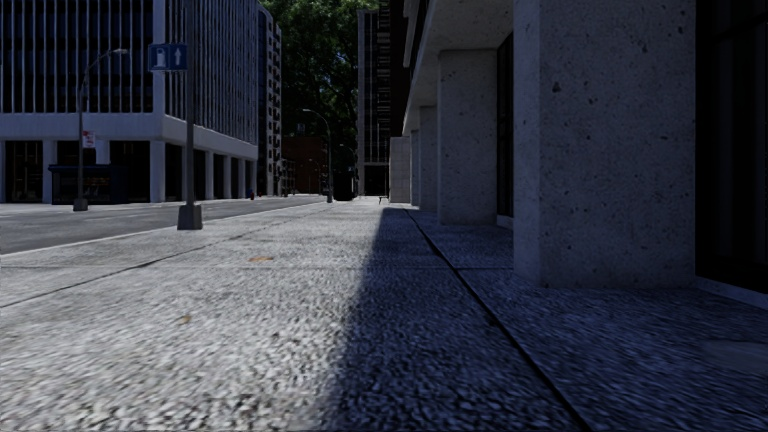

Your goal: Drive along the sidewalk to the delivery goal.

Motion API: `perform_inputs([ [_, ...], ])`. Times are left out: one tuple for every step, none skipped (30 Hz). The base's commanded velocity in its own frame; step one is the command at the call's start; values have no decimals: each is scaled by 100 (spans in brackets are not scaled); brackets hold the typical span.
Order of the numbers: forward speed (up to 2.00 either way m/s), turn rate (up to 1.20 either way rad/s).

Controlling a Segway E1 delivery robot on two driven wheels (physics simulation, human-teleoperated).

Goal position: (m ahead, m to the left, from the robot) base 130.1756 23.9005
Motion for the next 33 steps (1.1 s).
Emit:
perform_inputs([
  [200, 0],
  [200, 0],
  [200, 0],
  [200, 0],
  [200, 0],
  [200, 0],
  [200, 0],
  [200, 0],
  [200, 0],
  [200, 0],
  [200, 0],
  [200, 0],
  [200, 0],
  [200, 0],
  [200, 0],
  [200, 0],
  [200, 0],
  [200, 0],
  [200, 0],
  [200, 0],
  [200, 0],
  [200, 0],
  [200, 0],
  [200, 0],
  [200, 0],
  [200, 0],
  [200, 0],
  [200, 0],
  [200, 0],
  [200, 0],
  [200, 0],
  [200, 0],
  [200, 0],
])
